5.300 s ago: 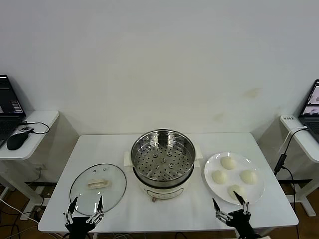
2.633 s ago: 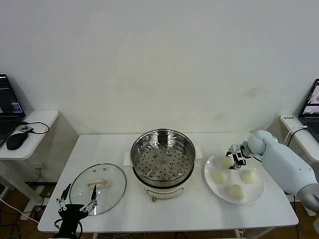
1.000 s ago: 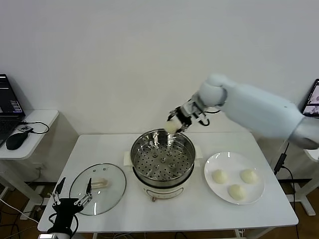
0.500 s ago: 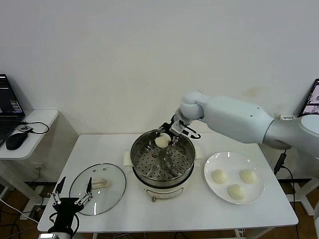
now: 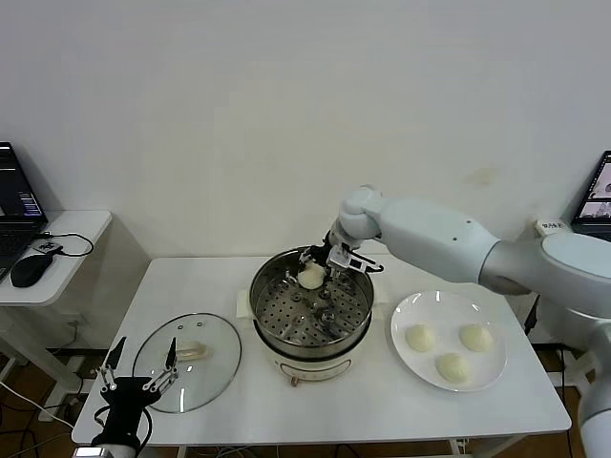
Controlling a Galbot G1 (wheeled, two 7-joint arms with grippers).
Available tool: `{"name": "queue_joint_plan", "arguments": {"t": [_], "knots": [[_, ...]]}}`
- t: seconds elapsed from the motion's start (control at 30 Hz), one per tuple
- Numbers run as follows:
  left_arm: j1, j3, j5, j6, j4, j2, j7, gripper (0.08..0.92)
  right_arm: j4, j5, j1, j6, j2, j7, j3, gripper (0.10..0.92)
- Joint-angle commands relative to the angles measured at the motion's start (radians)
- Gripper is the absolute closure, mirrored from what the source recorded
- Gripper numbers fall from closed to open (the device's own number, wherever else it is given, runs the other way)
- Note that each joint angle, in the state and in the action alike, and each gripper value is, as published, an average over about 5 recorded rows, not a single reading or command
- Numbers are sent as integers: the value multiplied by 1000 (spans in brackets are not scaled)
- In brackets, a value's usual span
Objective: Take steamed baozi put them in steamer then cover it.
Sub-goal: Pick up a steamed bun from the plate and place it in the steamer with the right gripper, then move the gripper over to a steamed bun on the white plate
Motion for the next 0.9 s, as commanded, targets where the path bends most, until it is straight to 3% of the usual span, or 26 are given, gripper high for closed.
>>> {"name": "queue_joint_plan", "arguments": {"t": [0.03, 0.2, 0.43, 0.63, 0.9], "knots": [[0, -1, 0, 1, -3, 1, 0, 177, 159, 310, 133, -219, -87, -86, -39, 213], [-2, -2, -2, 1, 1, 6, 0, 177, 364, 497, 275, -559, -257, -176, -80, 203], [-8, 3, -6, 21, -4, 20, -6, 177, 595, 569, 330, -824, -538, -220, -68, 203], [-13, 2, -8, 52, -13, 41, -14, 177, 691, 508, 279, -880, -771, -219, -63, 202], [-13, 9, -4, 55, -5, 62, -12, 177, 701, 390, 80, -867, -892, -213, 21, 203]]}}
